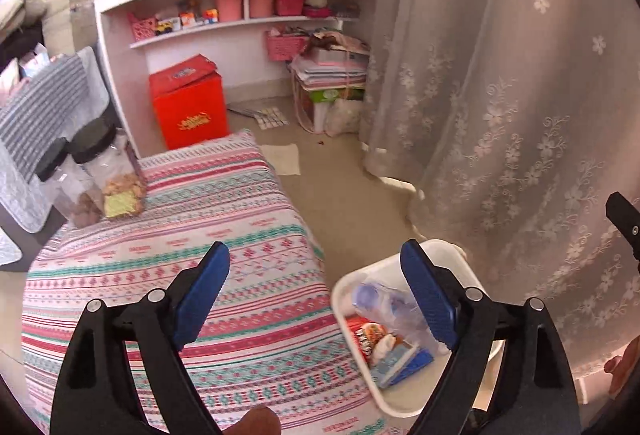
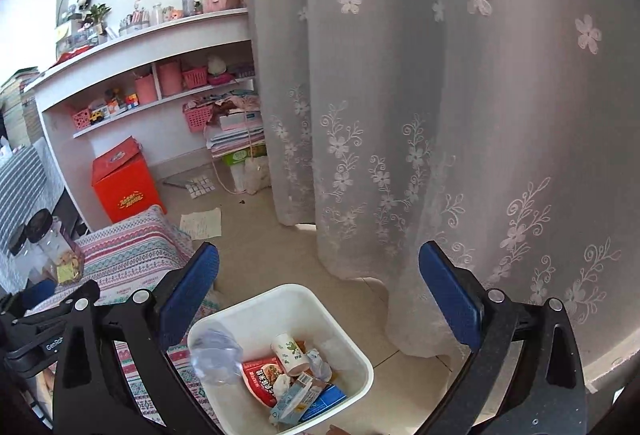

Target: Collect trash

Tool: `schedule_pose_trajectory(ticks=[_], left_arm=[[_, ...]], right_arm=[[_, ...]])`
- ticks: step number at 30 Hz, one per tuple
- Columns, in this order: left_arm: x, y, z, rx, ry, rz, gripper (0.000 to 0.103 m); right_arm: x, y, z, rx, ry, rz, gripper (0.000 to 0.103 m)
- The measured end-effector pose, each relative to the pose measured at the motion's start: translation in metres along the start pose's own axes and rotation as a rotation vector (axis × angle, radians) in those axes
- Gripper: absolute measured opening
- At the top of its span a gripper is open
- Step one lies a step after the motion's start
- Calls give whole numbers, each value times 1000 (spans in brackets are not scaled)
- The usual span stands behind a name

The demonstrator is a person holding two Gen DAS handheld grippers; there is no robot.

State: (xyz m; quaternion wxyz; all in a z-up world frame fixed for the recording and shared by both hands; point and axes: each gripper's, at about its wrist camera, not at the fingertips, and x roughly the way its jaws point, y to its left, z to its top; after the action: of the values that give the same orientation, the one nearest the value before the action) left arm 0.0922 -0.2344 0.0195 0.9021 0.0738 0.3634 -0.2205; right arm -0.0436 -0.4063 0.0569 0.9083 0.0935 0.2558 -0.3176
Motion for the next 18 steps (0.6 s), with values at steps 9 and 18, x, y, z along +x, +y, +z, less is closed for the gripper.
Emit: schedule_pose_trajectory(ticks=[9,18], left_arm=[[-74,89,-41,-54,-85,296,96],[-115,177,-100,-257,-59,414,96]], right_arm=[[-16,81,-38,-91,93,191,96],[-45,166,-60,-219,41,323,96]])
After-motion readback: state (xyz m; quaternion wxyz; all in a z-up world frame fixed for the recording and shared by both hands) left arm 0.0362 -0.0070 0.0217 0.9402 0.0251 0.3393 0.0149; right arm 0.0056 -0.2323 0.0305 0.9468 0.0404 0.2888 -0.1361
